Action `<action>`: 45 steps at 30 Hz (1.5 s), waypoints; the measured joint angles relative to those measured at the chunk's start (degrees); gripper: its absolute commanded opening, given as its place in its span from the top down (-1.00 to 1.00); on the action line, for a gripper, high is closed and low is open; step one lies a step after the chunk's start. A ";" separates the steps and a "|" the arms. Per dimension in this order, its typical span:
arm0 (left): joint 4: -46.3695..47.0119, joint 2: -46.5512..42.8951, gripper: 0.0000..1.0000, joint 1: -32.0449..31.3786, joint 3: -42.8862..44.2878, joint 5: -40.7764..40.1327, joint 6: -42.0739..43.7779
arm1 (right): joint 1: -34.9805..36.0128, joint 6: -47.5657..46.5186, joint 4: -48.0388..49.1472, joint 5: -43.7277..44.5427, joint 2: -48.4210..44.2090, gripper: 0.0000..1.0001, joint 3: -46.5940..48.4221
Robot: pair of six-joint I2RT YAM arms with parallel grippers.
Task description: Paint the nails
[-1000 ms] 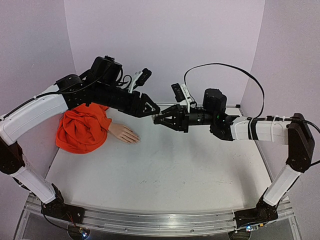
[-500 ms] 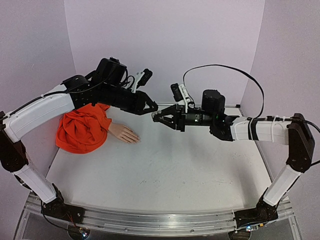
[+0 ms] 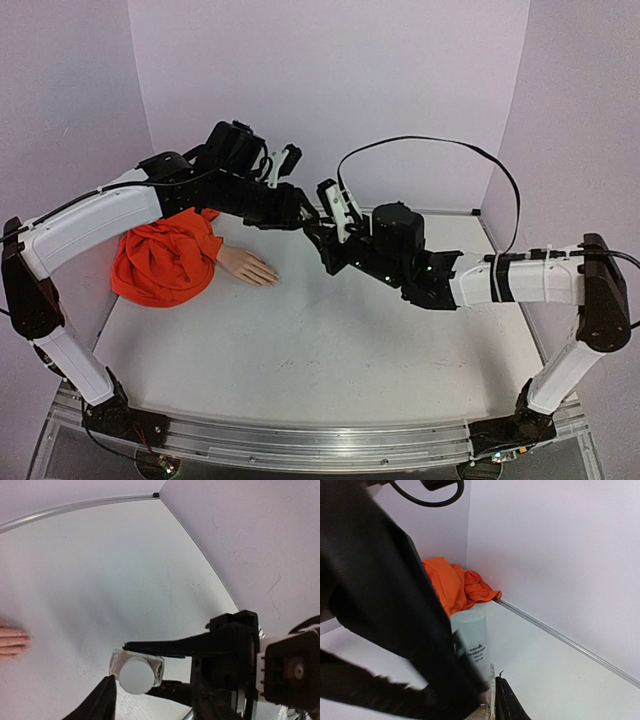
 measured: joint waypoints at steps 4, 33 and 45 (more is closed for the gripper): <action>-0.61 -0.37 -0.80 -0.48 -0.02 2.86 0.68 | -6.82 1.68 0.61 -19.08 -1.68 1.00 -2.05; 5.99 -2.86 1.00 0.07 -2.01 4.35 2.05 | -9.46 15.30 -1.05 -39.10 -2.10 1.00 0.66; 4.00 -0.85 -0.34 0.35 -1.90 2.80 -1.05 | 0.48 1.68 -3.98 -4.48 -2.62 1.00 -0.31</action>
